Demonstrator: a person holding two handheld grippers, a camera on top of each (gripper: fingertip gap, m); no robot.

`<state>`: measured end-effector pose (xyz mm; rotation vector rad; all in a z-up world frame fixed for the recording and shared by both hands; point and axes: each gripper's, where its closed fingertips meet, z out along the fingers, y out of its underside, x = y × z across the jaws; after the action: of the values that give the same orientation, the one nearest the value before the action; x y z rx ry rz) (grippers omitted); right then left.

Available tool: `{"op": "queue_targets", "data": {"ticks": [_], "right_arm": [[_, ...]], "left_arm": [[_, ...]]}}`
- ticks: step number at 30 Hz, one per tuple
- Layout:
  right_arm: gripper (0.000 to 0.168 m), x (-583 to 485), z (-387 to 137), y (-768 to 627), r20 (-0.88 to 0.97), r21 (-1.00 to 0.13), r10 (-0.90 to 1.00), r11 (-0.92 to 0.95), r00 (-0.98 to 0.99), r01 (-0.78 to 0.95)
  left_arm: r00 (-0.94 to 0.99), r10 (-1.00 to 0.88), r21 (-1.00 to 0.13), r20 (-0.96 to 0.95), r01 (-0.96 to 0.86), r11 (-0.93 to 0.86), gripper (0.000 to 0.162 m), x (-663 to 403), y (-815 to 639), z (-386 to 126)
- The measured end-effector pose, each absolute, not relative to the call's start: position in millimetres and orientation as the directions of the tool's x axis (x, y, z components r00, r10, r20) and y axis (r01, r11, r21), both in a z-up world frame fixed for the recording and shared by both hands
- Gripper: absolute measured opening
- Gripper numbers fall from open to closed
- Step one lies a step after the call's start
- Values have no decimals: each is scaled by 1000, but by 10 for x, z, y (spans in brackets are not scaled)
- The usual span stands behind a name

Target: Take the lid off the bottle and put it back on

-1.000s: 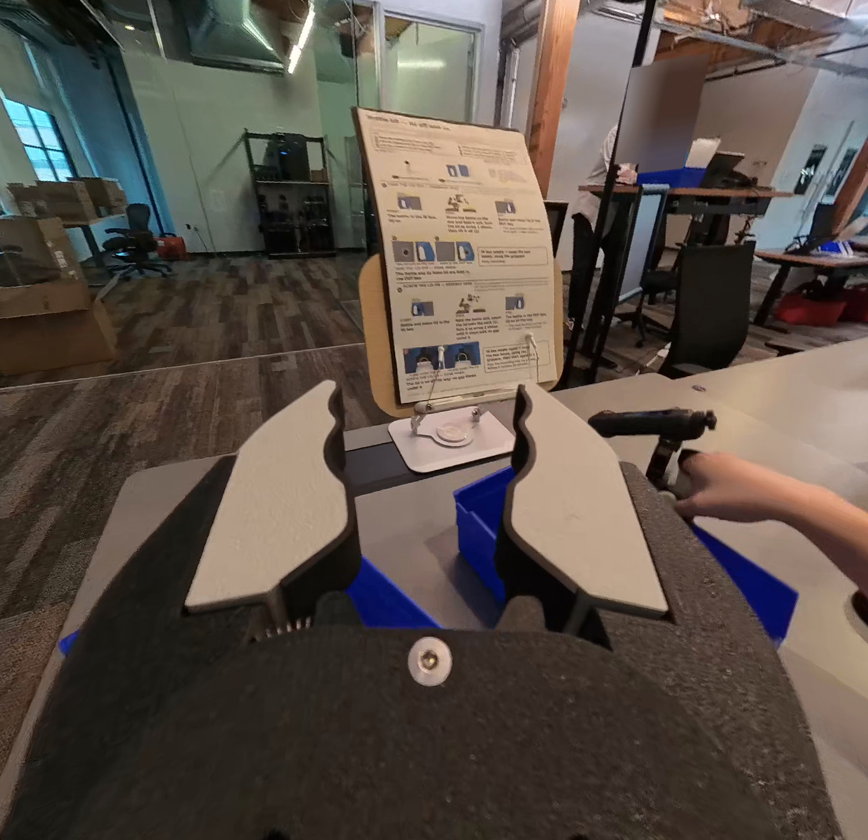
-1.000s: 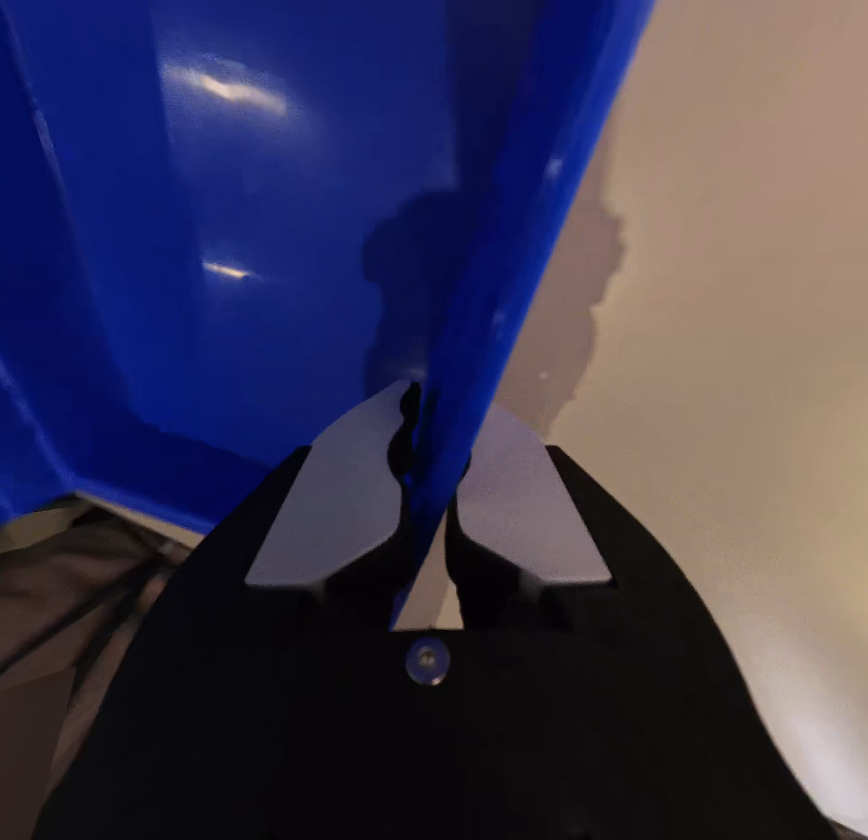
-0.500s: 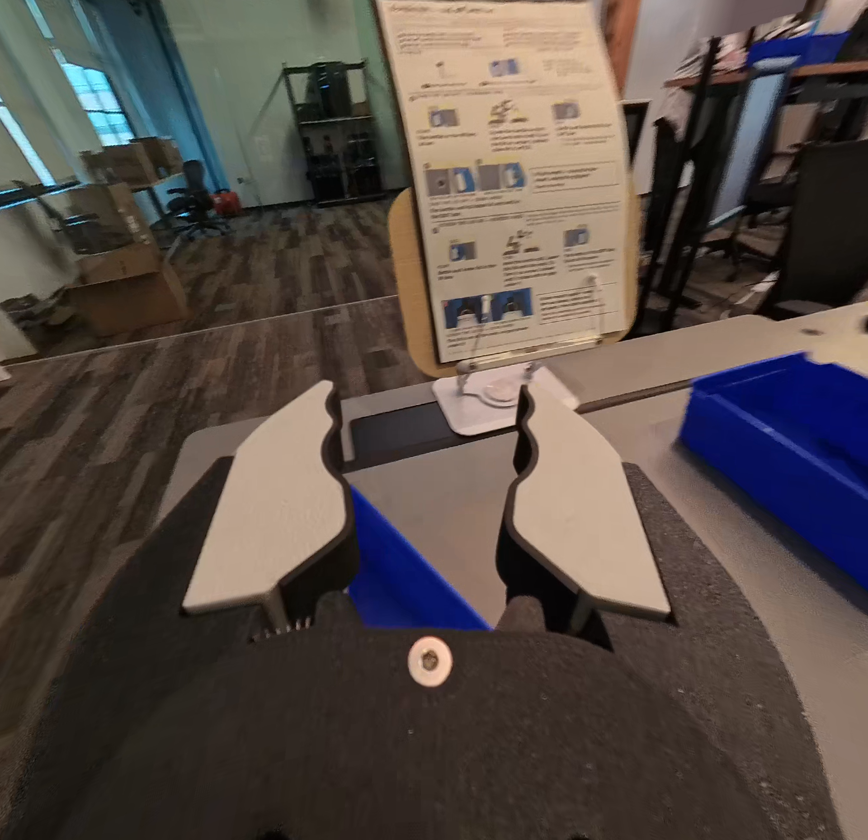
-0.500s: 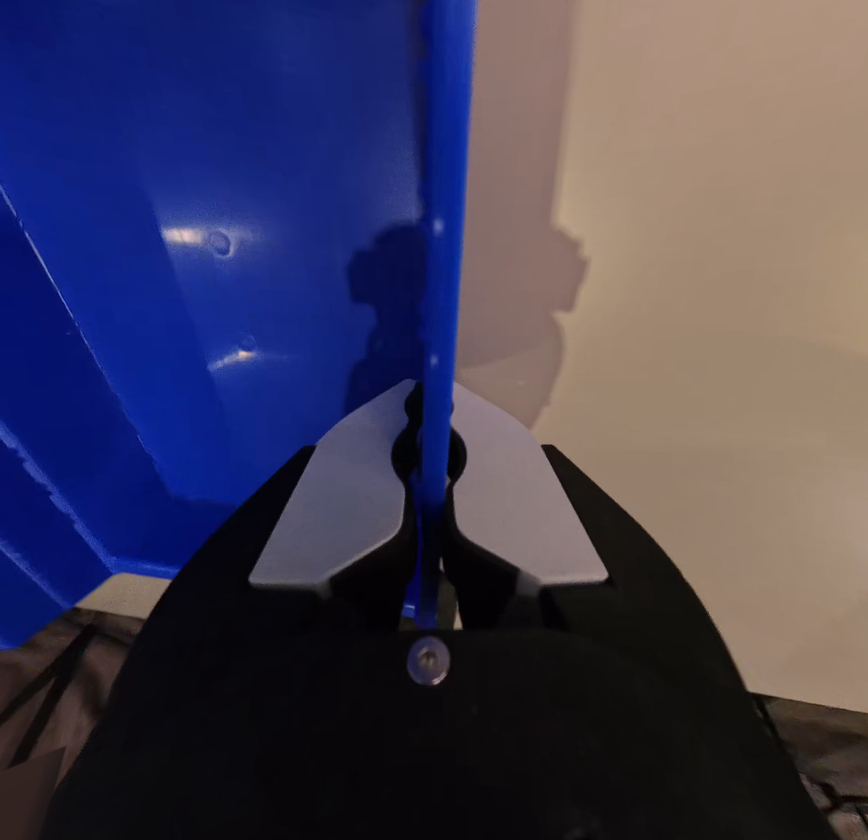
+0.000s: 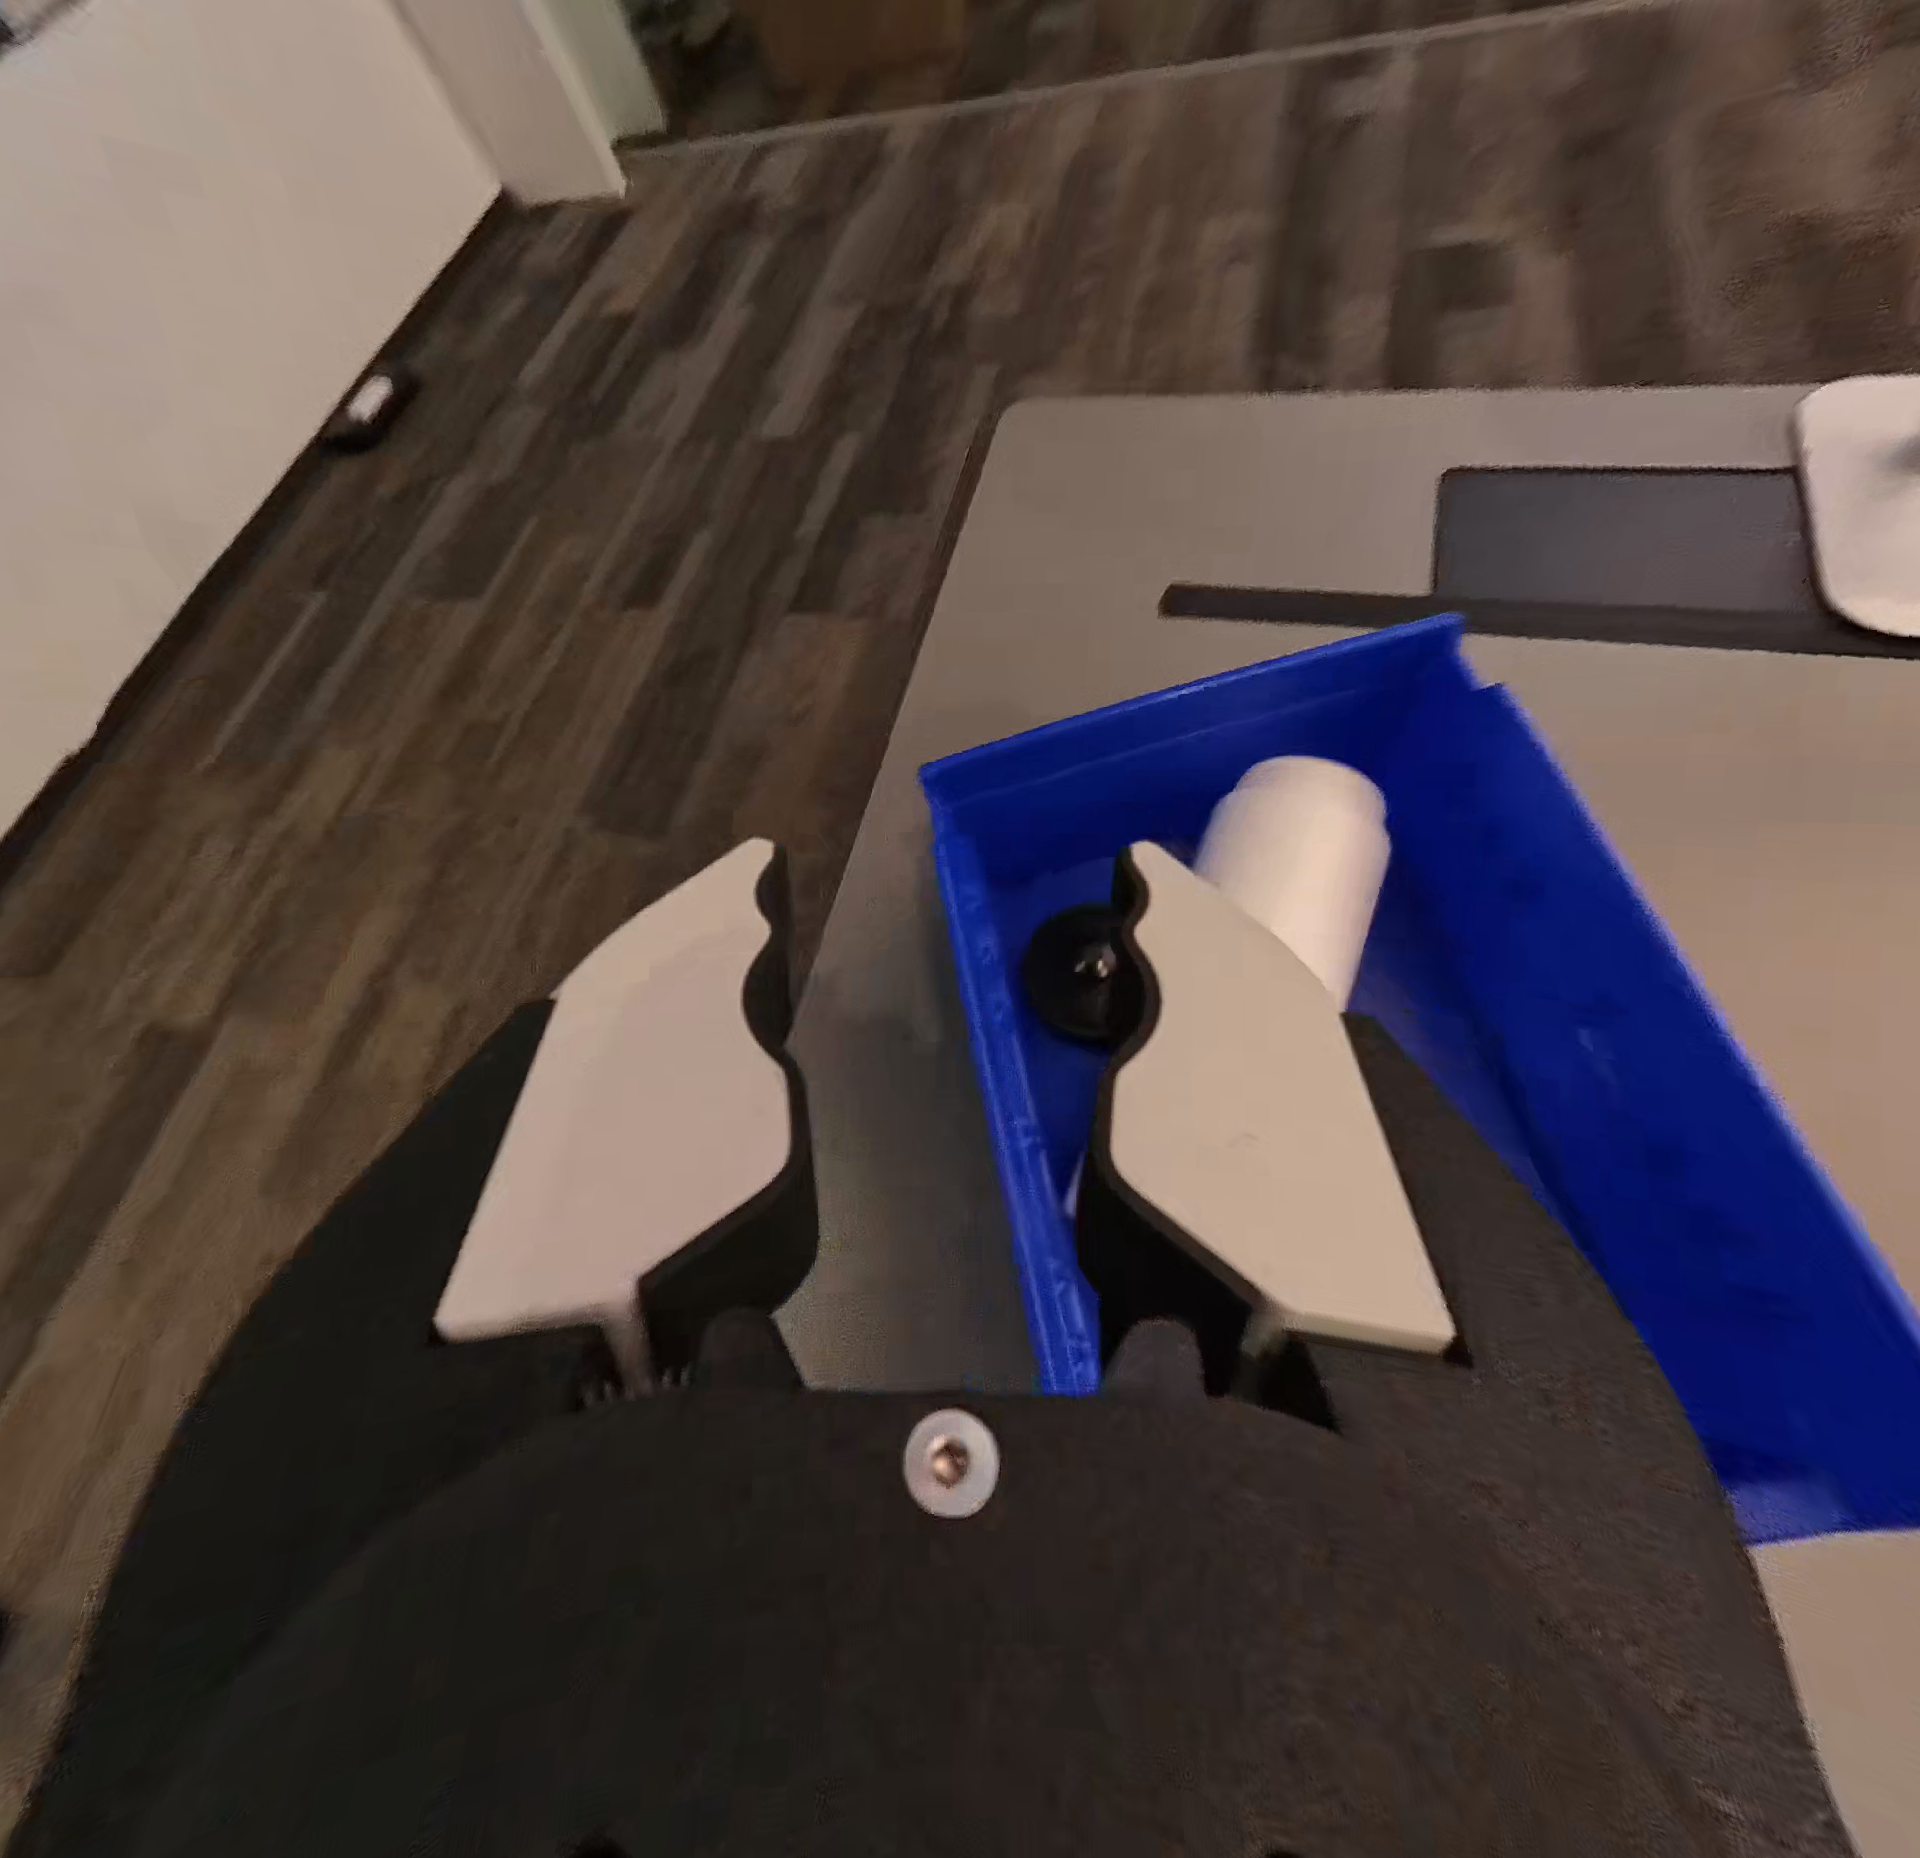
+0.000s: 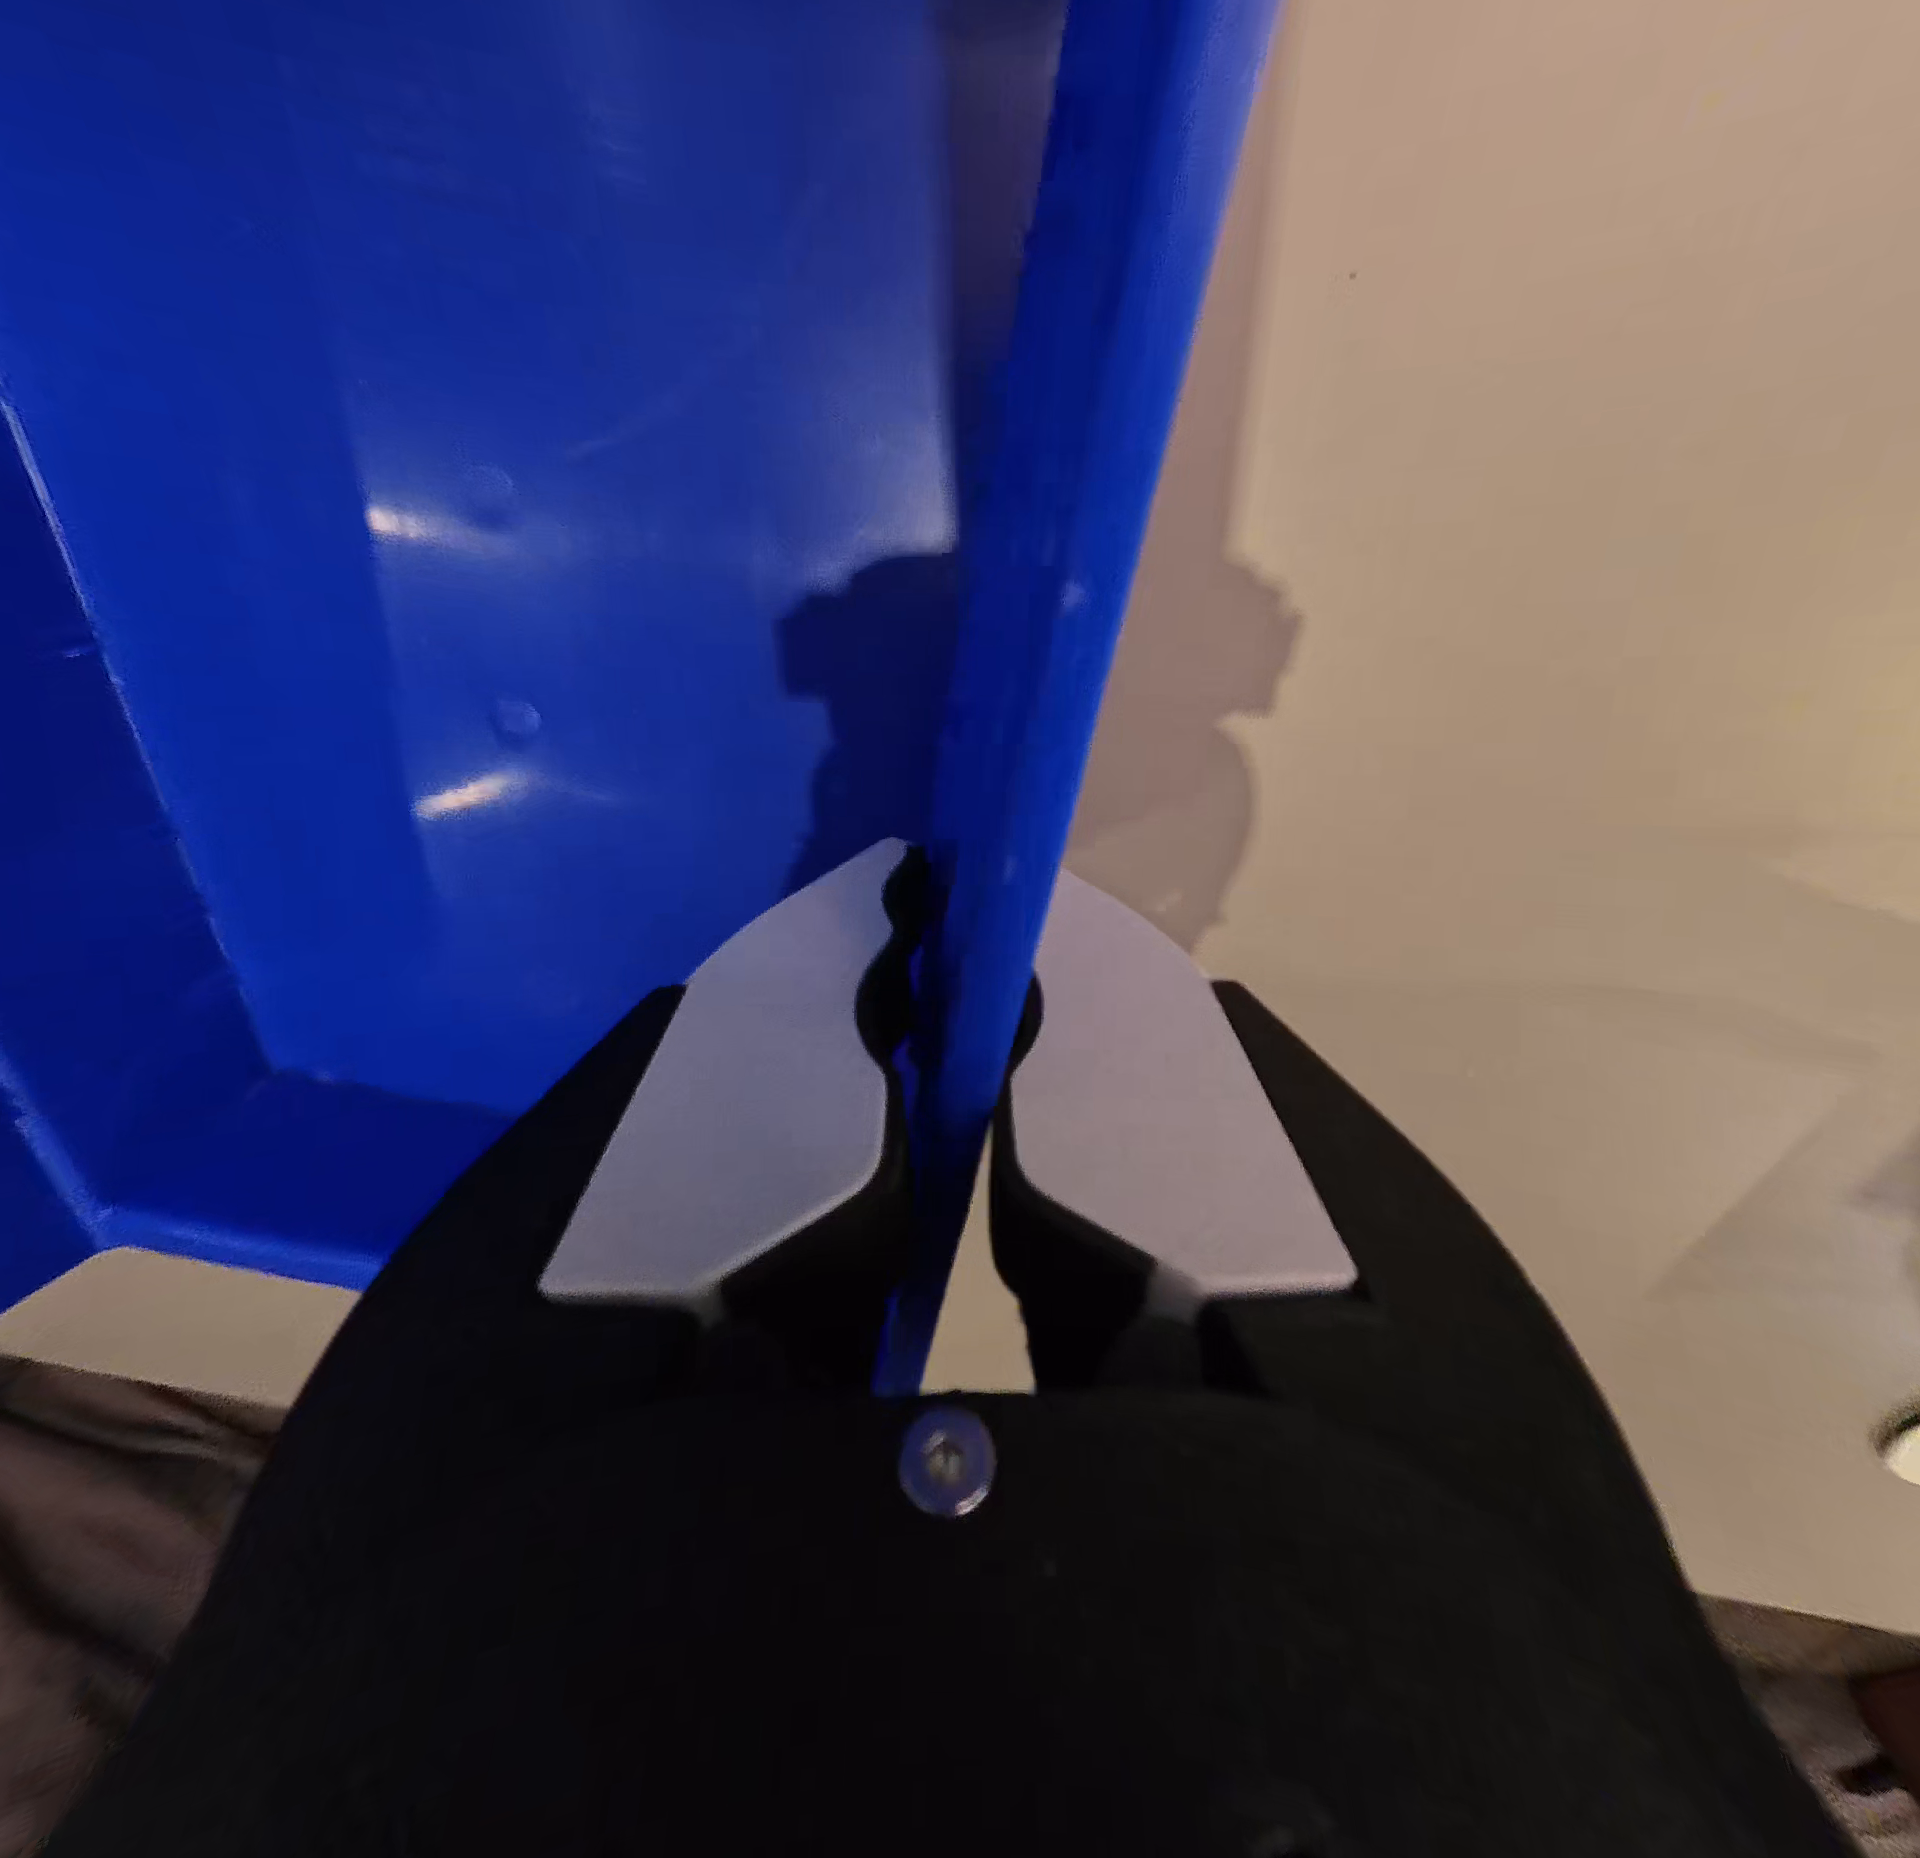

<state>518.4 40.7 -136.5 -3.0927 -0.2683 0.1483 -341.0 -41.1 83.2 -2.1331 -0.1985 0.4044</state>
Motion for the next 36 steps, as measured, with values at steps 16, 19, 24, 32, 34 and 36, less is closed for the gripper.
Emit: {"op": "queue_targets", "data": {"ticks": [16,19,24,32,34,36], "right_arm": [[47,4213,719,700,136,-844,243,-479,961,241],[47,3883,790,705,113,-890,304,-391,946,232],[50,3660,441,796,183,-827,371,-443,910,346],[50,3547,59,879,196,-752,428,-512,882,416],[50,3503,15,889,199,-742,443,-514,874,430],[50,3462,-51,895,202,-726,460,-522,865,447]], "left_arm": [[973,204,-129,-107,190,-973,64,-3584,-822,-863],[977,183,-10,-110,183,-983,55,-3589,-893,-1054],[994,43,-39,-99,39,-998,20,-3469,-689,-1054],[948,-256,-148,-190,-285,-947,25,-3353,-170,-1049],[925,-315,-179,-212,-354,-918,26,-3316,-46,-1051],[925,-319,-187,-209,-358,-915,25,-3289,1,-1054]]}}
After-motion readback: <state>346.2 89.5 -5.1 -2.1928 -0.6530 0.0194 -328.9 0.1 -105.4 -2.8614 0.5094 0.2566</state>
